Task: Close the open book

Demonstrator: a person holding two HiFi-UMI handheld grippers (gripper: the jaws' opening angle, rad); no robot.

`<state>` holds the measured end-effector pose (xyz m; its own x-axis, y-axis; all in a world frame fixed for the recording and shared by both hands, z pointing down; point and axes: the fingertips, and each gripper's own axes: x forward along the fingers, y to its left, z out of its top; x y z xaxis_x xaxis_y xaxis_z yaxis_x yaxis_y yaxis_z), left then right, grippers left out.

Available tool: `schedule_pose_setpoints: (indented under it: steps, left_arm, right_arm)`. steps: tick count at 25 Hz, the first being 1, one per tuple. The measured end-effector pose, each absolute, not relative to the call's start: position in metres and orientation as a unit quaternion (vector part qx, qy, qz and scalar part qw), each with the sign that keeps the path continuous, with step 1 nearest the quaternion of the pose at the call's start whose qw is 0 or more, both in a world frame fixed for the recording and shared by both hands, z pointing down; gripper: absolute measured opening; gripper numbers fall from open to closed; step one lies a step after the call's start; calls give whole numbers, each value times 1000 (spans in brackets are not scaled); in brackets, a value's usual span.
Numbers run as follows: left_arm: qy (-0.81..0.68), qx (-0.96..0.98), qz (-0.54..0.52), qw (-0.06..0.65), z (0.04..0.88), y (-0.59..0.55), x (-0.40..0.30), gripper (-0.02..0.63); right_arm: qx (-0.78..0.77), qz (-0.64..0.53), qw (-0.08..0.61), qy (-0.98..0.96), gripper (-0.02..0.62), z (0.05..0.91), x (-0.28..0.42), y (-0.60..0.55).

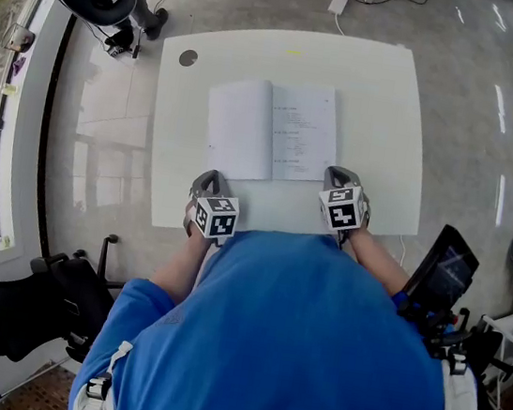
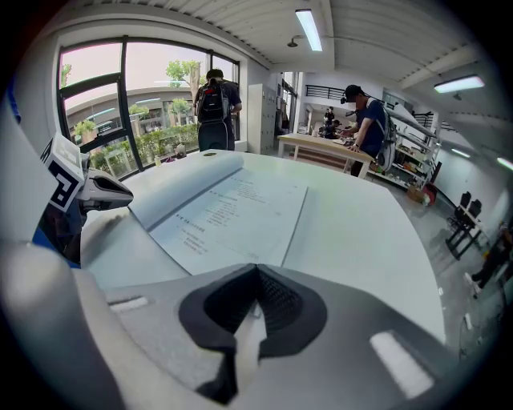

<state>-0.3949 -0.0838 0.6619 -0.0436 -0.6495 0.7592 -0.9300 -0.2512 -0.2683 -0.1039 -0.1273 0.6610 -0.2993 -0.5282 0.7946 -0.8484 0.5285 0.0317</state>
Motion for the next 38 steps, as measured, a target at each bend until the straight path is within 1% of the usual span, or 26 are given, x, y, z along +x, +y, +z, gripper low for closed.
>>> schedule_pose_setpoints:
  steps: [8,15,18,19,20,22,26,34,38]
  left_arm:
    - [-586,672,422,164,665,-85,-395,6]
    - [-582,674,429,151,667,-90,-397,8]
    - [-578,676,432,147,668,-92,-398,8]
    - [-577,677,433,147,668,-93,-398,8]
    - [-575,677,434,147,669,-93,-398,6]
    - [-571,679,437,147,669,-94,-397,6]
    - [-562,683,444,144,670,-96,-395,8]
    - [-553,691,445,141,672,-101,-391,8]
    - [-550,692,446,140,672,-103,-390,6]
  right_arm:
    - [439,192,405,-778,3,661,-103,-129]
    - [501,207,348,-764,5,651,-87,-141]
    - [503,223,342,-761,8,657,-82,-143]
    - [498,234,343,-761,64,660,-83,-143]
    - [493,245,342,-761,100,662,-84,-142]
    - [485,266,342,-760,115,666,-87,-141]
    - [476,282,343,-759,115,667,-91,-141]
    - [481,250,350,-764,115,653,-95,-142]
    - [477,245,347,-769,100,647,-101,-138]
